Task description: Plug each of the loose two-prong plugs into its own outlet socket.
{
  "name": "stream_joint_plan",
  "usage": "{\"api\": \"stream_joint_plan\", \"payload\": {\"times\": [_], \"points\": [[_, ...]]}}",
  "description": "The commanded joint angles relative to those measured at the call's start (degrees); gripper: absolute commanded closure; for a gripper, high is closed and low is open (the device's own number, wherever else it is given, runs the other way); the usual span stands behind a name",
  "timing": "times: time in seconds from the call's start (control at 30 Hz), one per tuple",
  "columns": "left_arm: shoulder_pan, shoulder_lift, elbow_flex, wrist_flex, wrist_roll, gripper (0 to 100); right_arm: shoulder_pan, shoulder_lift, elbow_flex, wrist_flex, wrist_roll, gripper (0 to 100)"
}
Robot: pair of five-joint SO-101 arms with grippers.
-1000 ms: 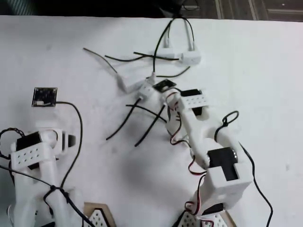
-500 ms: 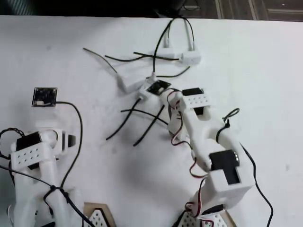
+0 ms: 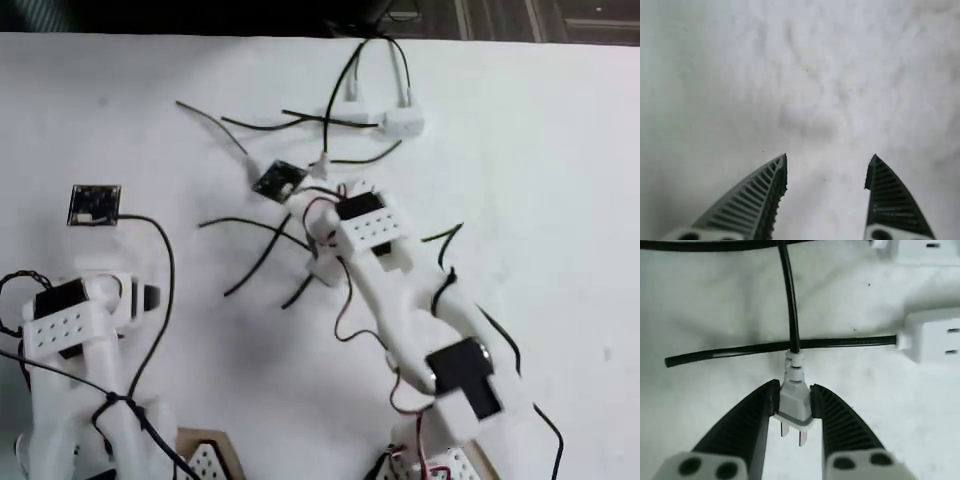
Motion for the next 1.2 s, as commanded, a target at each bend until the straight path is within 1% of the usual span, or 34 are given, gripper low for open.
{"api": "stream_joint_plan", "payload": {"times": [0.0, 0.07, 0.13, 0.33, 0.47, 0.73, 0.8, 0.93, 1.1, 1.17], "points": [[-0.31, -1.89, -0.26, -0.97, 0.35, 74, -1.98, 1.98, -1.41, -0.84, -4.48, 92.5], [-0.31, -1.89, -0.26, -0.97, 0.35, 74, -3.03, 1.98, -2.11, 1.45, -7.56, 87.1], [-0.31, -1.89, -0.26, -0.97, 0.35, 74, -3.30, 1.98, -4.66, 4.09, -9.67, 84.1], [-0.31, -1.89, -0.26, -0.97, 0.26, 74, -1.63, 2.68, -13.36, 9.54, -10.37, 84.0], [-0.31, -1.89, -0.26, -0.97, 0.26, 74, -1.54, 3.21, -13.19, 9.10, -10.20, 84.0], [-0.31, -1.89, -0.26, -0.97, 0.26, 74, 0.40, 10.77, -13.36, 8.48, -10.11, 84.1], [-0.31, -1.89, -0.26, -0.97, 0.26, 74, 1.27, 12.09, -13.98, 8.40, -10.11, 85.8], [-0.31, -1.89, -0.26, -0.97, 0.26, 74, 1.71, 14.37, -15.56, 8.31, -10.11, 92.4], [-0.31, -1.89, -0.26, -0.97, 0.26, 74, 0.84, 17.27, -16.70, 8.48, -10.11, 93.3], [-0.31, -1.89, -0.26, -0.97, 0.26, 74, 0.66, 17.27, -17.05, 8.57, -10.11, 95.5]]}}
